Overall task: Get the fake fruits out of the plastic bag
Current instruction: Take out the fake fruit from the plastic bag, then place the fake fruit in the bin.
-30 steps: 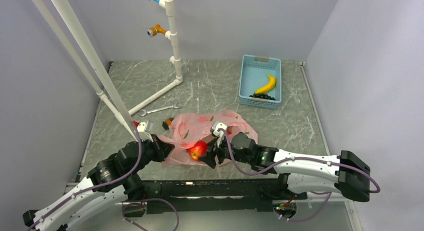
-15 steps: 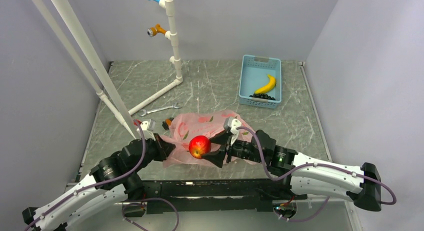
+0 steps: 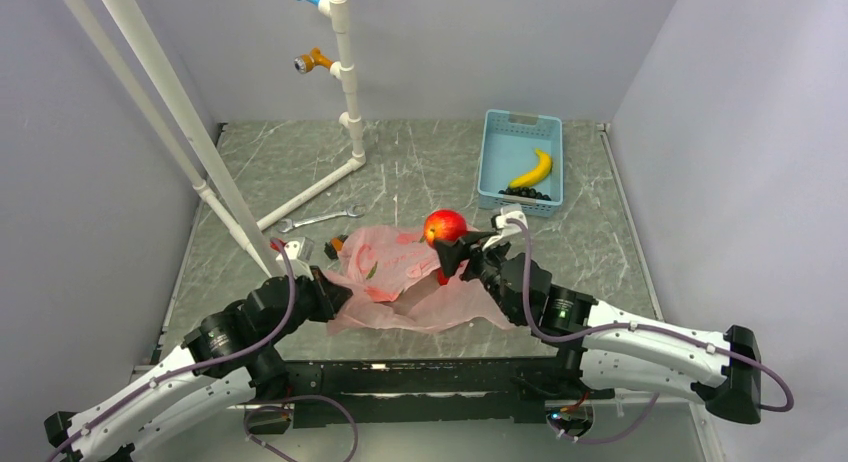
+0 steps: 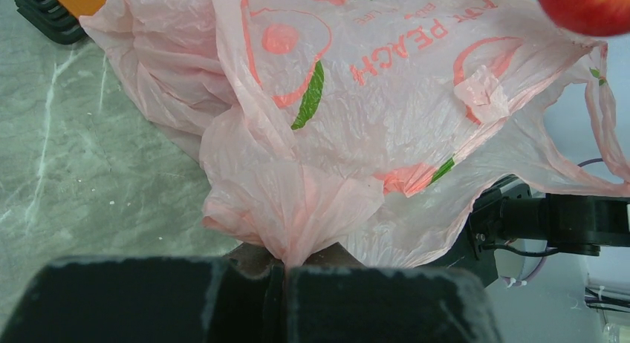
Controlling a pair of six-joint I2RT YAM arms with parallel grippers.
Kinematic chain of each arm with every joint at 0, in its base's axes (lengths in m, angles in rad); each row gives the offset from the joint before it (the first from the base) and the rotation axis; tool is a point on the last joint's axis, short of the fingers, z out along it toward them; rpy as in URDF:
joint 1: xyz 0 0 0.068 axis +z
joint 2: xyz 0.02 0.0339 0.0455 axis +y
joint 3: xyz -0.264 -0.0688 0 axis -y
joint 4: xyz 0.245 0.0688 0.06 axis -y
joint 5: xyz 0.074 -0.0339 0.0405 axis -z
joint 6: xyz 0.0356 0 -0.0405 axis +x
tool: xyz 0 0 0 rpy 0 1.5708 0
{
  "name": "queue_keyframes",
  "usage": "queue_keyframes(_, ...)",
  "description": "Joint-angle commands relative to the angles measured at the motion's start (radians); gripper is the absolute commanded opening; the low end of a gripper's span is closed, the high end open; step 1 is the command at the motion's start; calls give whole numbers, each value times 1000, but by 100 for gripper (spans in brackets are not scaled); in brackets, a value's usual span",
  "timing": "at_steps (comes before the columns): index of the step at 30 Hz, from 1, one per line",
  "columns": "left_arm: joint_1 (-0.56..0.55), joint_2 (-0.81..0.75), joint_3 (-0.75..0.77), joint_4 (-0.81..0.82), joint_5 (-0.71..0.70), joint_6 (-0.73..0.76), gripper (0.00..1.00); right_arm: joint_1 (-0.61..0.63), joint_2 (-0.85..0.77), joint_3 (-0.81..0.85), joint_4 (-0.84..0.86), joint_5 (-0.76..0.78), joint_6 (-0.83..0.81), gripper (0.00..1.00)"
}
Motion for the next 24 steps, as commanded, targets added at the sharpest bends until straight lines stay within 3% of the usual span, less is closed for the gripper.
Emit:
queue_keyframes(1, 2, 16, 44, 45, 5, 2, 0, -38, -22, 44, 25, 238, -40, 0)
queue_keyframes(5, 2, 45, 79, 10, -12, 19, 0, -169, 10, 77, -8, 174, -27, 0)
queue_keyframes(9, 2, 47, 85, -10, -17, 17, 0, -304, 138, 186, -147, 164, 50, 0)
queue_keyframes(14, 2, 36, 79, -11, -14, 3, 0, -439, 319, 279, -196, 233, 137, 0)
queue_keyframes(18, 2, 41, 89, -24, -13, 3, 0, -579, 450, 359, -235, 149, 231, 0)
queue_keyframes(24, 2, 46, 102, -46, -28, -4, 0, -699, 616, 446, -149, 62, 122, 0)
